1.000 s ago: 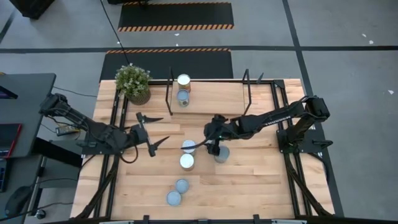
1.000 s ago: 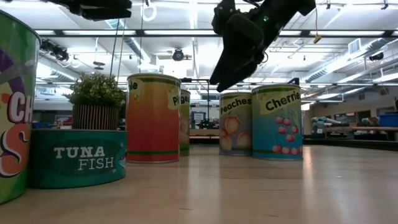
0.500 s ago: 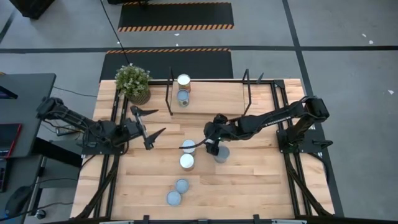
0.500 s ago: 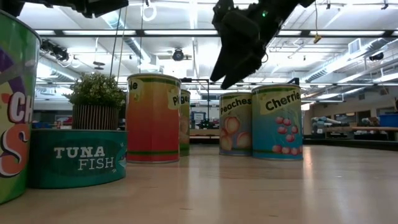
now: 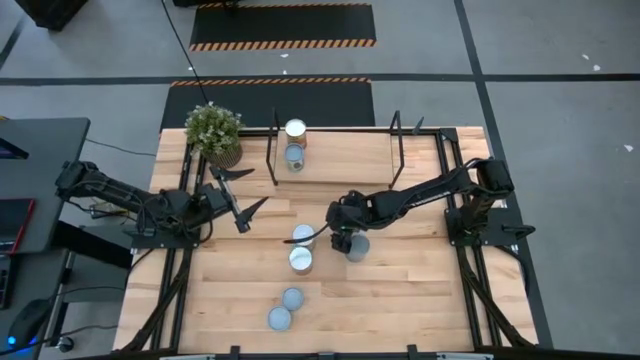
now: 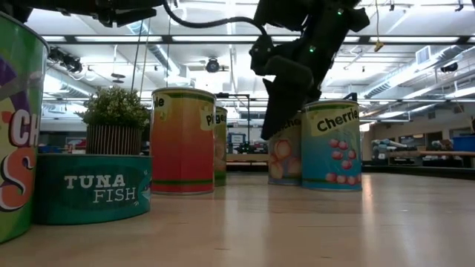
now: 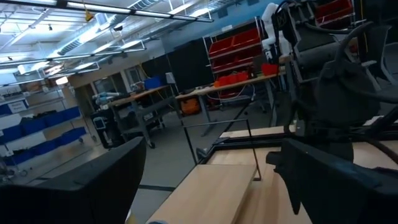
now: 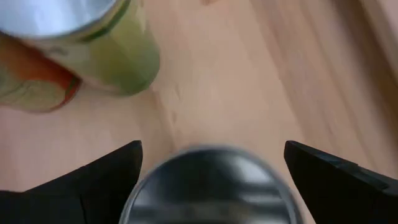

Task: Pick and place cans onto a shelf
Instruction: Put the canned peaches on the shelf

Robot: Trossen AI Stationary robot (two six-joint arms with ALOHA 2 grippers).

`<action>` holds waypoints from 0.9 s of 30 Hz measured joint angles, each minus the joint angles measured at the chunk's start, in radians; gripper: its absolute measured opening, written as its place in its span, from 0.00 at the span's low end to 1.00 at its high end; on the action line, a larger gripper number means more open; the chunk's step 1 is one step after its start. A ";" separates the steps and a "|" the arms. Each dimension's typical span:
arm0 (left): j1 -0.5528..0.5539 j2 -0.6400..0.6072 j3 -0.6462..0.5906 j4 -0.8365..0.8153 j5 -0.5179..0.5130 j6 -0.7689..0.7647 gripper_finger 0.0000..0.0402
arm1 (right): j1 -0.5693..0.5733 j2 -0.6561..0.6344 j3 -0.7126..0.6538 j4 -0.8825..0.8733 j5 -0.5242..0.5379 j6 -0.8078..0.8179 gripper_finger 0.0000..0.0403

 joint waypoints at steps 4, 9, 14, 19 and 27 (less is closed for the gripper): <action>0.000 0.000 0.000 0.002 0.000 0.000 0.94 | -0.012 -0.001 0.017 -0.098 -0.034 0.049 0.99; 0.000 0.000 0.000 0.011 0.000 0.013 0.94 | -0.029 -0.001 0.019 -0.099 -0.077 0.051 0.94; 0.000 0.000 0.000 0.017 0.000 0.026 0.94 | -0.056 -0.001 0.020 -0.124 -0.113 0.043 0.83; 0.000 0.000 0.000 0.023 0.000 0.067 0.94 | -0.100 -0.004 0.037 -0.149 -0.138 -0.025 0.79; 0.043 -0.017 0.001 -0.037 0.160 0.054 0.94 | -0.164 0.002 0.240 -0.200 -0.110 -0.199 0.81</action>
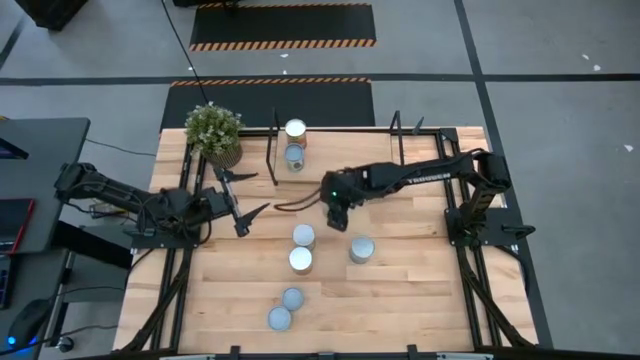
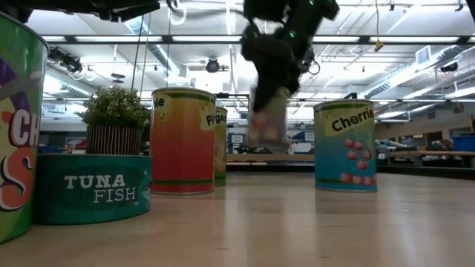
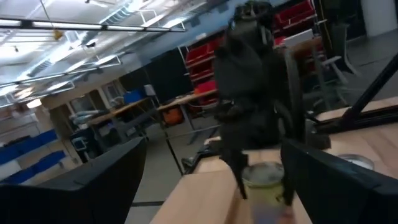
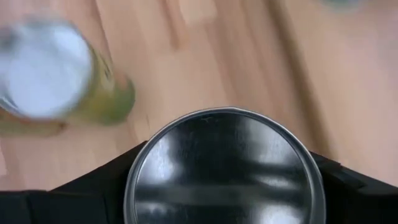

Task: Pick and place cans onto a shelf
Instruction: Put the canned peaches on the shelf

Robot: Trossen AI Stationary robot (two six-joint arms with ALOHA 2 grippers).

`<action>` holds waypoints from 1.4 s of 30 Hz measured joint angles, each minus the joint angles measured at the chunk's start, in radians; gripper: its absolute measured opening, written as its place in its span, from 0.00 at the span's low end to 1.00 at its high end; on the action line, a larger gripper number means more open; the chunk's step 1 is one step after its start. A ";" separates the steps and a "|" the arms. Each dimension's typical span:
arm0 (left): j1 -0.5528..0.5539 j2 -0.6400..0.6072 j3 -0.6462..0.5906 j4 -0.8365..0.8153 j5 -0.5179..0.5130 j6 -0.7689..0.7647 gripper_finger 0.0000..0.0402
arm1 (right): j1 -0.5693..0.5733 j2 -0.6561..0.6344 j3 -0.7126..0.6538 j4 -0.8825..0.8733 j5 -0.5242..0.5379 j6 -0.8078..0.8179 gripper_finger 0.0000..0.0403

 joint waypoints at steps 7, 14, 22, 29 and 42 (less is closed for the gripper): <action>0.100 -0.114 0.000 -0.186 0.180 -0.102 0.94 | -0.096 0.002 0.110 0.017 0.026 -0.199 0.81; 0.190 -0.161 0.000 -0.246 0.426 -0.154 0.94 | -0.243 0.002 0.116 0.093 -0.075 -0.314 0.81; 0.335 -0.139 -0.121 0.024 0.560 -0.209 0.94 | -0.369 0.002 0.116 0.148 -0.148 -0.394 0.81; 0.433 -0.187 -0.127 -0.016 0.600 -0.237 0.94 | -0.447 0.047 0.116 0.109 -0.211 -0.394 0.81; 0.446 -0.200 -0.127 -0.020 0.629 -0.259 0.94 | -0.405 0.103 0.114 -0.017 -0.187 -0.420 0.84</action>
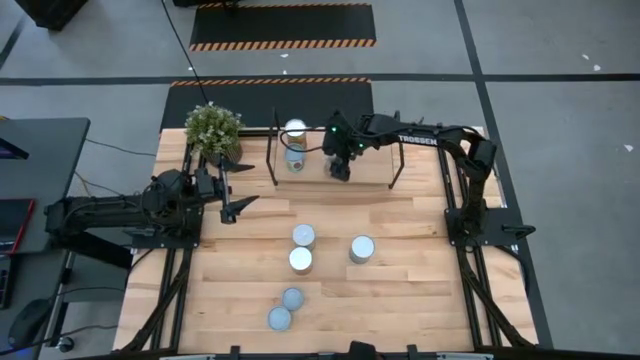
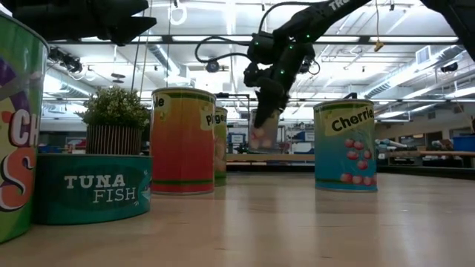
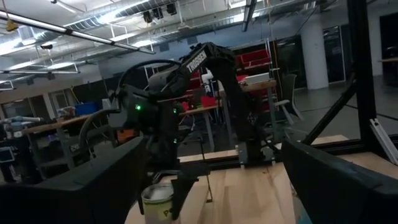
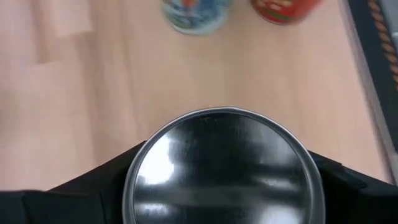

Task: Pick and place cans onto a shelf
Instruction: Put the canned peaches on the shelf

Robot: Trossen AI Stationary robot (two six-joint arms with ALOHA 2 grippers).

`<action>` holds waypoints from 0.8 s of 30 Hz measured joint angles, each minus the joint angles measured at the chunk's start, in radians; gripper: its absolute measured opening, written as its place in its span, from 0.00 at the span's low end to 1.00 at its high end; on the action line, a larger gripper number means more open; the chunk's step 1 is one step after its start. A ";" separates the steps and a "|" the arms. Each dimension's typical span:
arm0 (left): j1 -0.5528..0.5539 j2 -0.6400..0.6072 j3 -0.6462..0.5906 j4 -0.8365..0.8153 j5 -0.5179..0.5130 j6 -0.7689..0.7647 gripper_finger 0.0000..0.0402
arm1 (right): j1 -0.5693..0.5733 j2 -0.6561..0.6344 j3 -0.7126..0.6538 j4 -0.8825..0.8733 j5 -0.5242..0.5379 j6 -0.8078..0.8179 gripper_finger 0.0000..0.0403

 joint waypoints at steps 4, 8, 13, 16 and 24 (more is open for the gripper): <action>0.000 0.000 0.000 0.003 0.000 0.000 0.94 | -0.004 0.000 0.000 0.023 0.019 -0.001 0.90; 0.000 -0.001 0.000 0.004 0.000 0.000 0.94 | -0.003 0.000 0.003 0.046 0.017 -0.009 0.97; 0.000 -0.001 0.000 0.004 0.000 0.000 0.94 | 0.020 -0.008 0.105 -0.064 0.065 -0.015 0.98; 0.000 -0.001 0.000 0.003 0.000 0.001 0.94 | 0.051 -0.009 0.154 -0.116 0.092 -0.016 0.98; 0.000 -0.001 0.000 -0.013 0.000 0.000 0.94 | 0.131 -0.009 0.201 -0.337 0.304 0.047 0.98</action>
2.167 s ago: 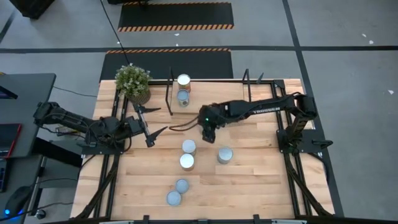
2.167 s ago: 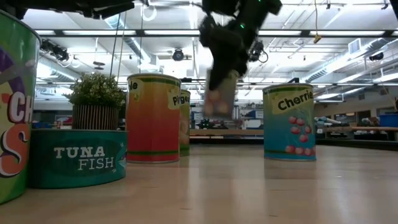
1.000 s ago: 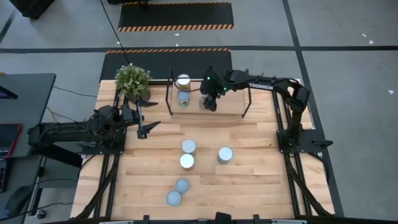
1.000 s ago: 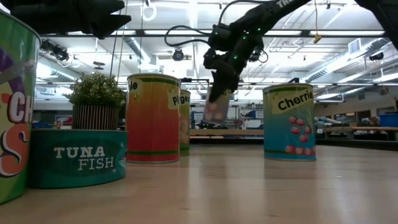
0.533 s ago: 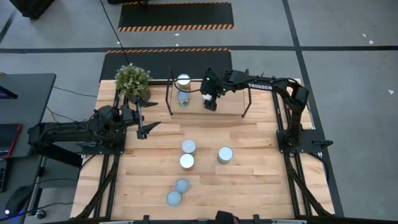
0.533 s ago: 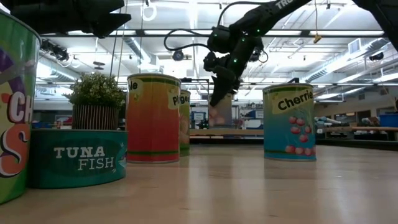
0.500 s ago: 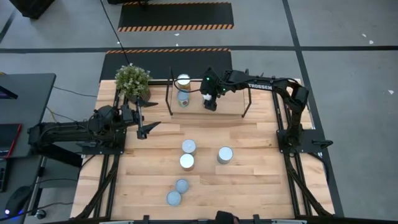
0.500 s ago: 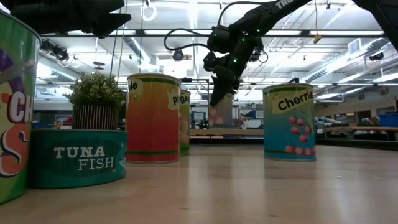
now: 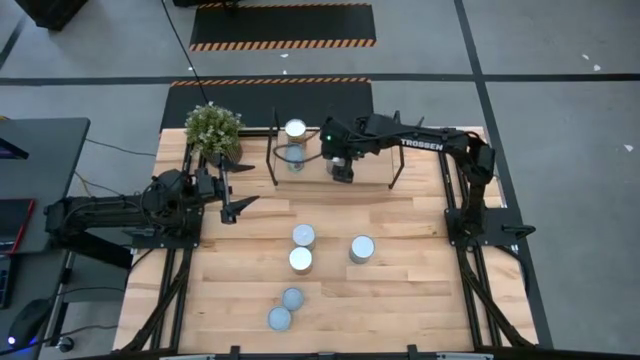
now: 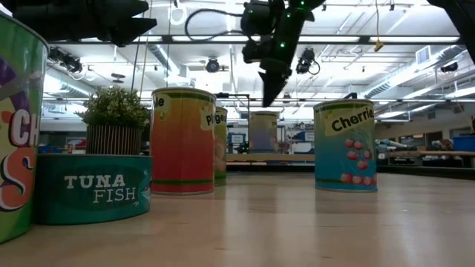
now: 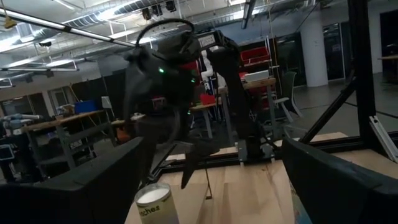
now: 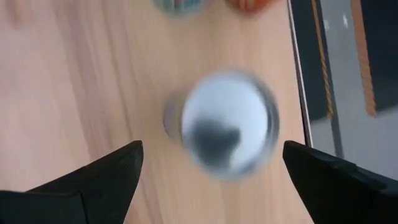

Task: Pick and place cans onto a shelf
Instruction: Put the canned peaches on the shelf

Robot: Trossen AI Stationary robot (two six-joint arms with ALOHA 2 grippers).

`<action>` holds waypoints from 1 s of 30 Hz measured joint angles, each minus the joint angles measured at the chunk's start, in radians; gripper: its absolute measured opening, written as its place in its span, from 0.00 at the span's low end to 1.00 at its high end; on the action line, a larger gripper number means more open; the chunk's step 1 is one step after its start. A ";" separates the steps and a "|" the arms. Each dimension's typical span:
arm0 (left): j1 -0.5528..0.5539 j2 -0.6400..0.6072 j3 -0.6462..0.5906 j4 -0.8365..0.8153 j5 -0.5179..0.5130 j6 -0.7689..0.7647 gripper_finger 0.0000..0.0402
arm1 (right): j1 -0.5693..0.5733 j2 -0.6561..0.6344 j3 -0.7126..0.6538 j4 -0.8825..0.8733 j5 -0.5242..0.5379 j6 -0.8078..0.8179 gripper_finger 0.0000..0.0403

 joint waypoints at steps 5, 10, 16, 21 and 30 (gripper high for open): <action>0.000 0.000 0.000 0.000 0.000 0.000 0.94 | 0.016 0.000 -0.006 -0.136 0.117 0.119 0.98; 0.000 0.000 0.000 0.001 0.000 -0.006 0.94 | -0.008 0.000 -0.087 -0.120 0.217 0.172 0.98; 0.000 0.000 0.000 0.001 0.000 -0.008 0.94 | -0.061 0.001 -0.198 0.088 0.212 0.221 0.98; 0.000 0.000 0.000 0.001 0.000 -0.006 0.94 | -0.037 0.001 -0.236 0.218 0.146 0.258 0.98; 0.000 0.000 0.000 0.001 0.000 -0.007 0.94 | 0.044 0.001 -0.237 0.229 0.170 0.268 0.98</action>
